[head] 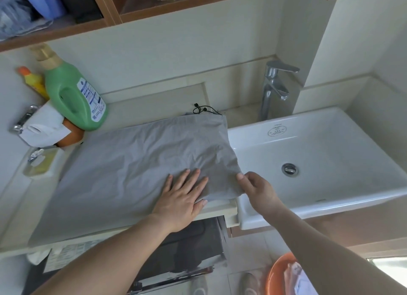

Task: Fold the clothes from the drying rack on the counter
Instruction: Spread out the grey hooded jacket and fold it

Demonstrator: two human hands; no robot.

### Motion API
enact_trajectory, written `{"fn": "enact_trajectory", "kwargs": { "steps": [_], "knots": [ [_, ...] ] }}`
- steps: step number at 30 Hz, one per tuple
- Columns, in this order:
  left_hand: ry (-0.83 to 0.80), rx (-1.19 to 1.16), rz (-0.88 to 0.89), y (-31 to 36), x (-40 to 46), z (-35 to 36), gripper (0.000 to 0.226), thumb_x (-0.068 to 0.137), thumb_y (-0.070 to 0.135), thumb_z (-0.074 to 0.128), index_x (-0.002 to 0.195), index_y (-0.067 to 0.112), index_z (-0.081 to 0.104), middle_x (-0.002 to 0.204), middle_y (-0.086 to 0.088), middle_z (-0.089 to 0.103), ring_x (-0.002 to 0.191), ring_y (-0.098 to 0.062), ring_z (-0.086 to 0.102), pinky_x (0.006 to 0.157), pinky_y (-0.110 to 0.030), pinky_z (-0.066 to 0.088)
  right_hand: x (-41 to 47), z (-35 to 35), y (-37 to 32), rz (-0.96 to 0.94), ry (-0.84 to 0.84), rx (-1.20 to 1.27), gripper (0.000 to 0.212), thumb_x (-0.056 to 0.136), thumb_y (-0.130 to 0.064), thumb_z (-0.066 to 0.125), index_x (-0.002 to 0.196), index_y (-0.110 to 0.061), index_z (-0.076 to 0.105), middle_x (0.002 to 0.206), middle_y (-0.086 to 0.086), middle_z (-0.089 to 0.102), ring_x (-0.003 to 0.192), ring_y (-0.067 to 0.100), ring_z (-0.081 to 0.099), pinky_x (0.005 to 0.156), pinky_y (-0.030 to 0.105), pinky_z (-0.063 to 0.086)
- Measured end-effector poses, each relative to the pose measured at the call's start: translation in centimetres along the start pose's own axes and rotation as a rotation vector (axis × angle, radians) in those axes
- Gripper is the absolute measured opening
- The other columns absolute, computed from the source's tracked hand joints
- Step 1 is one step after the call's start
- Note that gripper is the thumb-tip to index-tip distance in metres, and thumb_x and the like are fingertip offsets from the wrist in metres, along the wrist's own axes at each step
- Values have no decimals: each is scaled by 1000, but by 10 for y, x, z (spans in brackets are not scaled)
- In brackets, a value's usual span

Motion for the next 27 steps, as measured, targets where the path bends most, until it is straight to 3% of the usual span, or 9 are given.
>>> {"fn": "enact_trajectory", "kwargs": {
  "steps": [3,6,11,15,17,19,22,25,27],
  "knots": [
    [10,-10,-8,1,0,1,66,101,67,-1,158,39,-20,163,12,-33,151,-16,-32,124,-55,-12,-8,-5,-2,56,-264,234,32,93,-41,71,107,-12,68,97,-3,72,91,6,67,80,14,49],
    [19,-14,0,0,2,4,70,96,70,-9,158,39,-20,165,12,-31,152,-15,-29,124,-56,-9,-5,-12,3,97,-298,169,25,89,-34,78,108,-19,76,105,-5,76,94,-3,67,82,15,46],
    [-16,-15,4,-1,2,2,72,93,70,-13,156,38,-25,163,11,-35,150,-15,-34,124,-56,-11,9,-16,16,151,-130,213,37,94,-47,69,100,-12,77,102,3,76,103,15,67,99,34,49],
    [-45,-44,13,-2,2,0,72,97,72,-4,157,38,-25,162,11,-37,148,-14,-37,123,-56,-12,16,-8,12,231,242,248,28,94,-33,55,79,-11,62,79,1,55,78,22,49,72,35,45],
    [-69,-120,33,-3,4,-7,81,90,79,-9,160,39,-15,166,13,-28,151,-12,-30,123,-55,-12,17,-2,-3,141,420,11,15,93,-27,52,102,-23,62,101,-2,55,94,21,49,81,35,44],
    [13,-252,-9,-5,8,-20,89,85,80,-14,161,41,7,169,15,0,155,-10,-9,124,-54,-2,15,13,-25,-244,519,-257,32,95,-22,54,126,-16,59,127,1,56,120,25,48,104,40,41],
    [223,-241,-142,-11,16,-32,75,94,63,2,158,34,27,164,10,25,152,-12,11,124,-57,9,18,56,-56,-680,308,-468,41,94,-27,46,126,-13,65,138,10,59,136,35,46,115,49,36],
    [189,-204,-316,-23,19,-29,69,96,54,9,161,33,17,171,5,5,157,-19,-3,123,-63,0,26,87,-64,-478,-75,-692,53,102,-41,37,151,-21,43,164,4,31,155,29,17,125,52,15],
    [106,-210,-428,-36,16,-21,65,102,58,13,162,36,2,171,6,-12,157,-24,-13,120,-65,-5,32,88,-50,-350,-116,-854,64,102,-53,35,158,-23,24,170,1,10,157,24,1,126,50,2]
  ]
}}
Point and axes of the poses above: each hand's wrist, its own x-axis towards the middle knuckle, its own z-axis out of the palm, y = z × x, the point moved 1 cm from there along x, towards the middle knuckle
